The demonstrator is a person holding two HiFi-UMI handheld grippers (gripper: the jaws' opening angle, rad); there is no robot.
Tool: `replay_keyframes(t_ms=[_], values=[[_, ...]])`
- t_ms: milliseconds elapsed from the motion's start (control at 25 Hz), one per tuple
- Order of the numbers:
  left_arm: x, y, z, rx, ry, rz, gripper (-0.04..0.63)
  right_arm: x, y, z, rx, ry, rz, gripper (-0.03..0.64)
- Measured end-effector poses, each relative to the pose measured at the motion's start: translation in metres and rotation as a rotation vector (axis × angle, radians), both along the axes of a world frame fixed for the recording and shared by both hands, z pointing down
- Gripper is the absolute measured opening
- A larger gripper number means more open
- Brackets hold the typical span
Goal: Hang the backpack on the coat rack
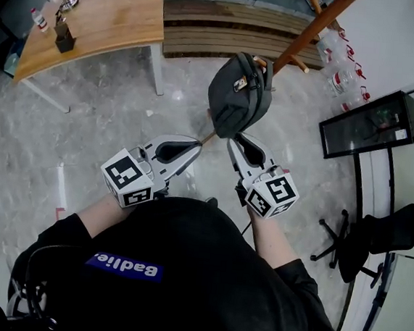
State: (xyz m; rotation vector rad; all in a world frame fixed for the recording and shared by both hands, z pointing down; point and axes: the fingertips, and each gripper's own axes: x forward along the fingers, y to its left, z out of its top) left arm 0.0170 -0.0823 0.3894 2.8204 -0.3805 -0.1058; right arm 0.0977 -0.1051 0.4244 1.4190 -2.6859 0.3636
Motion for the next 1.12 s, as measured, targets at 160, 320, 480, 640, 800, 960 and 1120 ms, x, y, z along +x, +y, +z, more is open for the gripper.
replay_keyframes(t_ms=[160, 320, 480, 640, 800, 960, 1120], values=[[0.025, 0.007, -0.007, 0.026, -0.011, 0.005, 0.009, -0.004, 0.017, -0.029, 0.049, -0.044, -0.077, 0.042], [0.054, 0.017, -0.008, 0.036, -0.015, 0.023, 0.009, 0.010, 0.029, -0.041, 0.080, -0.085, -0.110, 0.008], [0.066, 0.024, -0.002, 0.014, -0.027, 0.011, 0.009, 0.017, 0.037, -0.038, 0.081, -0.085, -0.134, 0.006], [0.074, 0.025, -0.002, 0.023, -0.049, 0.005, 0.009, 0.021, 0.046, -0.041, 0.087, -0.095, -0.155, 0.006], [0.079, 0.024, -0.005, 0.028, -0.043, -0.006, 0.009, 0.026, 0.051, -0.040, 0.082, -0.091, -0.168, 0.005], [0.085, 0.025, -0.008, 0.031, -0.030, -0.008, 0.009, 0.029, 0.052, -0.042, 0.082, -0.104, -0.161, 0.005], [0.089, 0.024, -0.010, 0.029, -0.014, -0.011, 0.009, 0.030, 0.053, -0.041, 0.072, -0.097, -0.162, 0.005]])
